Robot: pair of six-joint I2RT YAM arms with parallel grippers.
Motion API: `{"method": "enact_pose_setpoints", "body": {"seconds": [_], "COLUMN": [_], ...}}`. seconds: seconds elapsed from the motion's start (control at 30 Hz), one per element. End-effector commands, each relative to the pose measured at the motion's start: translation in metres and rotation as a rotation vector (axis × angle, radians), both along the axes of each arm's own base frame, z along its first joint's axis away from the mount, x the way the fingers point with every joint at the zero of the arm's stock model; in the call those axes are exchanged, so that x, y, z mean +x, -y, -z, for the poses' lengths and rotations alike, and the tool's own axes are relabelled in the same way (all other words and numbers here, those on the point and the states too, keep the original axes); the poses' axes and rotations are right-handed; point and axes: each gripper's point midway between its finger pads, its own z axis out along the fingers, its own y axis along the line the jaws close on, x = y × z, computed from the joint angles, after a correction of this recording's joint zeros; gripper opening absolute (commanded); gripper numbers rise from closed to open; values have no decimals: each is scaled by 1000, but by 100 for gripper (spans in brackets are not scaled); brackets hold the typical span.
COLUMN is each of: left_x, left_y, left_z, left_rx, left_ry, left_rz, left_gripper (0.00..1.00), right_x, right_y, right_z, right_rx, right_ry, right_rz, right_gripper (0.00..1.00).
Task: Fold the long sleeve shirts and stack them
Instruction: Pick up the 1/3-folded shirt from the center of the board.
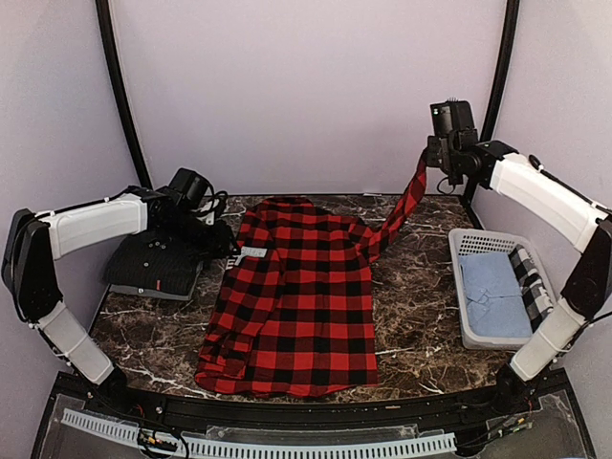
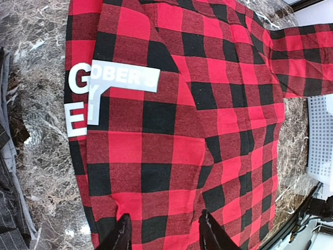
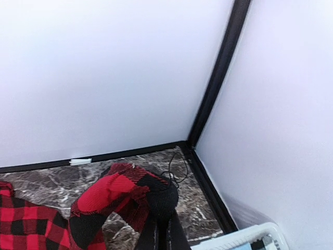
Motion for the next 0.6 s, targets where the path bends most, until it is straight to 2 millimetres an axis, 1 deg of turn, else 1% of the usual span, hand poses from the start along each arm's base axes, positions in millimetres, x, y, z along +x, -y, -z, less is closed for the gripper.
{"method": "enact_pose_setpoints", "body": {"seconds": [0.0,0.07,0.13,0.17,0.2,0.23,0.27,0.3,0.33,0.37,0.4,0.43,0.47,0.5,0.53,0.57], "left_x": [-9,-10,-11,-14,-14,-17,-16,-20,-19,-24,-22,-29,-27,-32,-31,-35], "left_y": [6,12,18,22,26,29,33,37,40,45,49,55,61,67,73,79], "left_z": [-16,-20,-25,-27,-29,-30,-33,-31,-34,-29,-32,-26,-26,-23,-24,-21], "left_rx": [-63,-100,-144,-172,-193,-219,-240,-264,-284,-308,-331,-356,-383,-401,-436,-446], "left_ry": [18,18,19,12,19,9,20,0,10,-18,-5,-41,-42,-61,-64,-72], "left_rz": [35,50,67,79,87,97,104,113,120,126,132,137,132,145,146,153], "left_gripper": [43,42,43,43,43,43,44,44,44,44,45,45,45,46,47,47], "right_x": [2,-8,-21,-29,-40,-48,-55,-61,-68,-73,-79,-83,-88,-92,-95,-96], "right_y": [-78,-118,-159,-178,-202,-220,-236,-251,-266,-278,-290,-301,-312,-321,-328,-335], "right_z": [-13,2,23,33,43,53,63,74,84,95,105,116,126,134,145,150], "right_rx": [106,178,246,273,294,313,341,385,432,479,528,573,606,630,643,658], "right_ry": [49,11,-45,-72,-100,-129,-156,-188,-219,-245,-277,-309,-339,-361,-388,-396], "right_rz": [-348,-514,-667,-728,-794,-841,-879,-908,-947,-977,-1004,-1032,-1056,-1071,-1076,-1084], "right_gripper": [0,0,0,0,0,0,0,0,0,0,0,0,0,0,0,0]}}
